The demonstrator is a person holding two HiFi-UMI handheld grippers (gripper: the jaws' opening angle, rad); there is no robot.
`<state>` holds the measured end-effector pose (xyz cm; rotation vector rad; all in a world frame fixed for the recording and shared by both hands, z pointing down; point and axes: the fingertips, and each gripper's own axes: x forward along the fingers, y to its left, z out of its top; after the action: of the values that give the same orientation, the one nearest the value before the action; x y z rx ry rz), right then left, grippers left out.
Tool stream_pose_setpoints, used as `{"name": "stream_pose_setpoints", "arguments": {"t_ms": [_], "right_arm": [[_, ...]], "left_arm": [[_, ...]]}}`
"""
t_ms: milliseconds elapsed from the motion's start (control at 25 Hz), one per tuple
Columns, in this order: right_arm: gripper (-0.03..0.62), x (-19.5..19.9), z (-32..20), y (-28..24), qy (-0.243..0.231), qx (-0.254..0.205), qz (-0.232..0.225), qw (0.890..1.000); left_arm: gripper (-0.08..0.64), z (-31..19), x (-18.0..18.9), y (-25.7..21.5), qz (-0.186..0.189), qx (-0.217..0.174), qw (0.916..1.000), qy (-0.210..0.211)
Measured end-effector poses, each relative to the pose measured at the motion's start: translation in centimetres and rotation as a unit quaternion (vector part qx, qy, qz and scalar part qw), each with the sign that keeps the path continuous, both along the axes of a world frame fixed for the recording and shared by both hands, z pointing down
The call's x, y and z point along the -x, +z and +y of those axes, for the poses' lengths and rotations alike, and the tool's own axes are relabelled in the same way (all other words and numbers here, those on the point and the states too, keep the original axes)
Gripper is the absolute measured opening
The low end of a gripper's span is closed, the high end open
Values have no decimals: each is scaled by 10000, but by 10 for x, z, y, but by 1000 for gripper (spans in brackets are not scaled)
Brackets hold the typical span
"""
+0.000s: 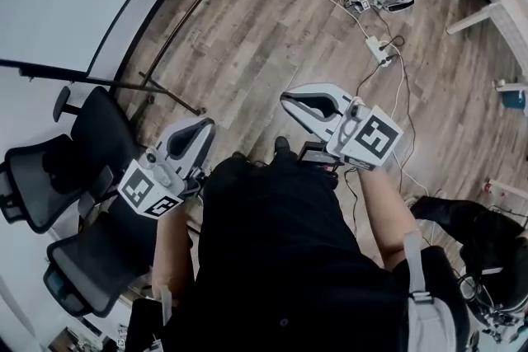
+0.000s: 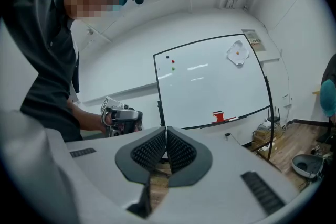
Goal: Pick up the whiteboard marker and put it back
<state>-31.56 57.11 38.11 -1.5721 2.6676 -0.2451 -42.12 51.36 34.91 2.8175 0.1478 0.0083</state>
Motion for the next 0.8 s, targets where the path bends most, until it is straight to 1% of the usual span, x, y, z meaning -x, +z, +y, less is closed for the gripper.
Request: {"name": "stream_pose_setpoints", "arguments": {"t_ms": [160, 440, 600, 800], "right_arm": [[20, 1, 4, 2, -45, 5, -8, 10000], [20, -3, 11, 4, -37, 10, -54, 10000], [20, -1, 2, 7, 4, 69, -50, 10000], [20, 10, -27, 13, 66, 218, 37, 9997]], "left_arm": [[11, 8, -2, 8, -118, -3, 9999, -29], [11, 19, -1, 6, -157, -60, 9998, 61], [11, 8, 2, 9, -130, 10, 9999, 61], [11, -28, 6, 19, -11, 172, 9998, 132]]}}
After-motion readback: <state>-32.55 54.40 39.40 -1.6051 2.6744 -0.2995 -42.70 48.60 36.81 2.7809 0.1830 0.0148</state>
